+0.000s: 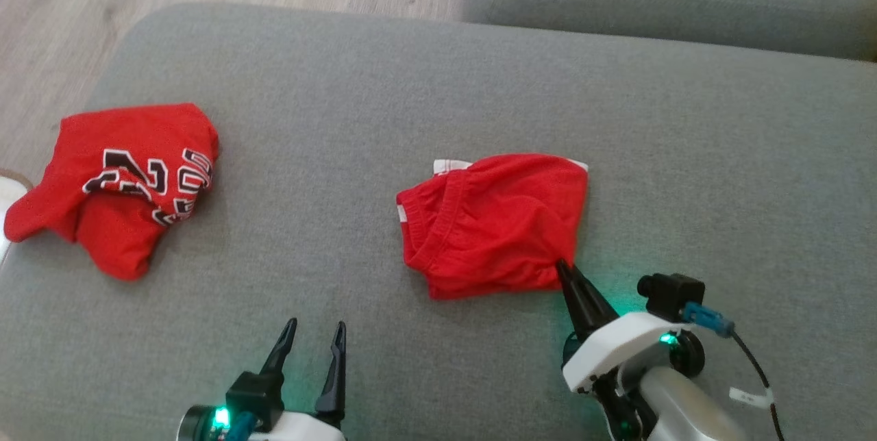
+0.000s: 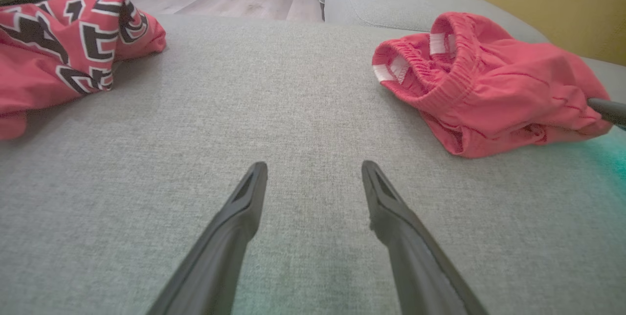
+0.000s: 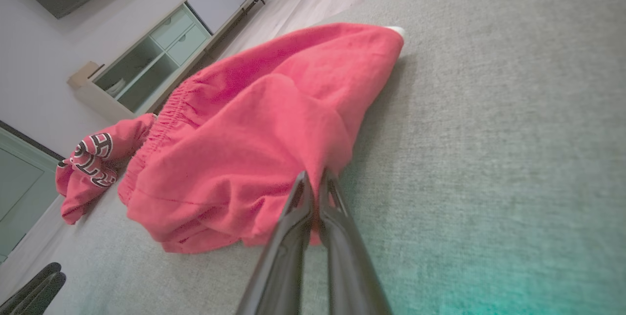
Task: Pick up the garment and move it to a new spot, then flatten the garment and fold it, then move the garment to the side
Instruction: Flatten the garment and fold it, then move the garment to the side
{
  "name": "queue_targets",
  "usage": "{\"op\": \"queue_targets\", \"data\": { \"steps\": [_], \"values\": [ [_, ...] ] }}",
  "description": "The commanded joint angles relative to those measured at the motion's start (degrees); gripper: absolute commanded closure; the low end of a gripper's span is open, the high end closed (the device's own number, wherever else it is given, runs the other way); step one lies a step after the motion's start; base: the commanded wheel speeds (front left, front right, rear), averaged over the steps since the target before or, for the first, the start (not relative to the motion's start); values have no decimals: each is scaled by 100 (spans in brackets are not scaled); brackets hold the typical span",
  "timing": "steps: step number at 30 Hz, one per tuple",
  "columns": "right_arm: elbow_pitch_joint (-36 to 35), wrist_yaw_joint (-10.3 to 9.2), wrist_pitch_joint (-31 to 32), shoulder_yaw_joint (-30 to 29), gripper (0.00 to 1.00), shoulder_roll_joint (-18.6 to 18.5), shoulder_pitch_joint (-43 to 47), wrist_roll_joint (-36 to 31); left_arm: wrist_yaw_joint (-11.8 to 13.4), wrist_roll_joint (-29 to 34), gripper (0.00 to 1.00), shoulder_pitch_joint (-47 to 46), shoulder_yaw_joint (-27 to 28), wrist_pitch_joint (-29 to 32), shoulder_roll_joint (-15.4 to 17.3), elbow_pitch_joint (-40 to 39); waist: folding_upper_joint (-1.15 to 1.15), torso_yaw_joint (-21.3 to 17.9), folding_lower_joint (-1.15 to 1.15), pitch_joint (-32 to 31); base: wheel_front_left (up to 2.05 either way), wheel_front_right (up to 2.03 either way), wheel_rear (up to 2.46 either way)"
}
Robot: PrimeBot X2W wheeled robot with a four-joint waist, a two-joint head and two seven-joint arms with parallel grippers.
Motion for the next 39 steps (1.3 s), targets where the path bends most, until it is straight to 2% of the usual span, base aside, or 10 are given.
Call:
{"op": "queue_targets", "data": {
  "steps": [1,6,11,12,13,14,20,26,30,39],
  "values": [
    [-154,-4,-54,73,100,11,32,48,4,-28,0,-210,173,-72,-2,-129,0,-31,0,-52,0,0,0],
    [-480,-4,-54,29,100,12,501,1,-19,-5,0,-71,247,-72,-3,-120,0,-190,0,-235,0,0,0],
    [-435,-4,-54,-58,100,12,931,-69,-16,-22,0,1,254,-72,-3,-132,0,-368,0,-298,0,0,0],
    [-409,-4,-54,-61,83,12,980,-61,-14,-26,0,-1,253,-72,-3,-133,0,-397,0,-298,0,0,0],
    [-377,-4,-54,-73,39,12,1012,-47,-13,-26,0,-3,256,-72,-3,-134,0,-428,0,-295,0,0,0],
    [-364,-4,-54,-112,0,12,1023,-39,-8,-26,0,-5,263,-72,-3,-134,0,-459,0,-296,0,0,0],
    [-666,-4,-54,-820,0,12,874,-585,23,-26,0,-39,344,-72,-3,-184,0,-637,0,-325,0,0,0],
    [-1542,-4,-54,-2045,0,11,685,-2078,38,272,0,-176,506,-72,48,-392,0,-780,0,-360,0,0,0],
    [-1816,-4,-54,-2543,0,11,676,-2972,81,618,0,-297,515,-72,149,-482,0,-852,0,-357,0,0,0],
    [-1552,-4,-54,-2776,0,11,726,-3280,277,723,0,-313,622,-72,104,-461,0,-887,0,-322,0,0,0]
  ]
}}
